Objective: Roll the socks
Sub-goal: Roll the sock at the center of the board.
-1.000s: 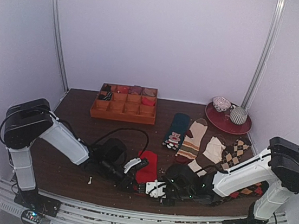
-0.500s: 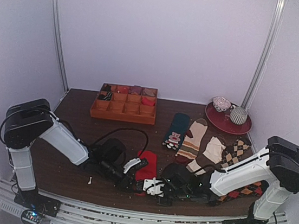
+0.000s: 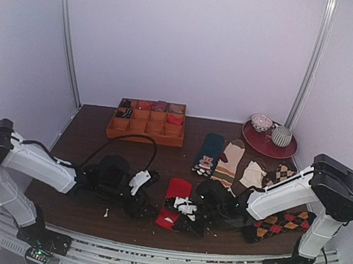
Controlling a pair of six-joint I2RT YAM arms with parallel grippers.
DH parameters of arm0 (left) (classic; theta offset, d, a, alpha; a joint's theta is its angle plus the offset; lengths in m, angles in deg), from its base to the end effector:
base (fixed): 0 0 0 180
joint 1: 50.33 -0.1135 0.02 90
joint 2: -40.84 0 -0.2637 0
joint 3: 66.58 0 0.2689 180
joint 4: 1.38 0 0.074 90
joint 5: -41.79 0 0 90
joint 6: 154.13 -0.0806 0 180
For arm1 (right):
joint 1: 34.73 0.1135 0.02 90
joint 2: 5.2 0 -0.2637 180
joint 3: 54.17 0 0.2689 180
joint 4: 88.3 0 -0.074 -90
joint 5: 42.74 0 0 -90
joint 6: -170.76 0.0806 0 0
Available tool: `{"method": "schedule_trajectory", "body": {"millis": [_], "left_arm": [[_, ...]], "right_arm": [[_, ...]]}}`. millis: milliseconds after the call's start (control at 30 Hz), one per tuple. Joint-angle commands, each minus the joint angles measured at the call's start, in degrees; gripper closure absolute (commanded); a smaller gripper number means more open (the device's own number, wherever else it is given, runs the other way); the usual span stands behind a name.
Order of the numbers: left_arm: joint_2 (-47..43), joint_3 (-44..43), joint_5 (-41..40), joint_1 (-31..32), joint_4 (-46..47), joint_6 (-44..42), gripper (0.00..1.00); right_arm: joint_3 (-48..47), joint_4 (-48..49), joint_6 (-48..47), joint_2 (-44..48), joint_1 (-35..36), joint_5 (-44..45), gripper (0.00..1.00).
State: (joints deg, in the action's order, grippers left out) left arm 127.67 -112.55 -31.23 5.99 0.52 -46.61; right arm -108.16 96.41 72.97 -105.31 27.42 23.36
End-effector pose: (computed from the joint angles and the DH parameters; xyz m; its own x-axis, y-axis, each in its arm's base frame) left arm 0.1613 -0.2846 0.1059 -0.6100 0.3962 -0.6862 0.7741 0.4831 -0.4092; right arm 0.1409 0.3366 0.0816 -0.1773 -0.6009 -0.7794 -0.9834 0.0777 0.1638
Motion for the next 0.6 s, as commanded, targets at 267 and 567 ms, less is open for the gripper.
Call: {"method": "schedule_trajectory", "body": {"millis": [267,567], "left_arm": [[-9.57,10.55,1.93,2.48,23.54,-17.21,0.31],[2.73,10.06,3.50,4.24,29.92,-19.72,0.31]], "right_arm": [[-12.01,-25.53,17.82,-16.32,-10.93,-30.20,0.95],[-14.53,-29.14,17.26,-20.71,-14.32,-34.69,0.94]]}}
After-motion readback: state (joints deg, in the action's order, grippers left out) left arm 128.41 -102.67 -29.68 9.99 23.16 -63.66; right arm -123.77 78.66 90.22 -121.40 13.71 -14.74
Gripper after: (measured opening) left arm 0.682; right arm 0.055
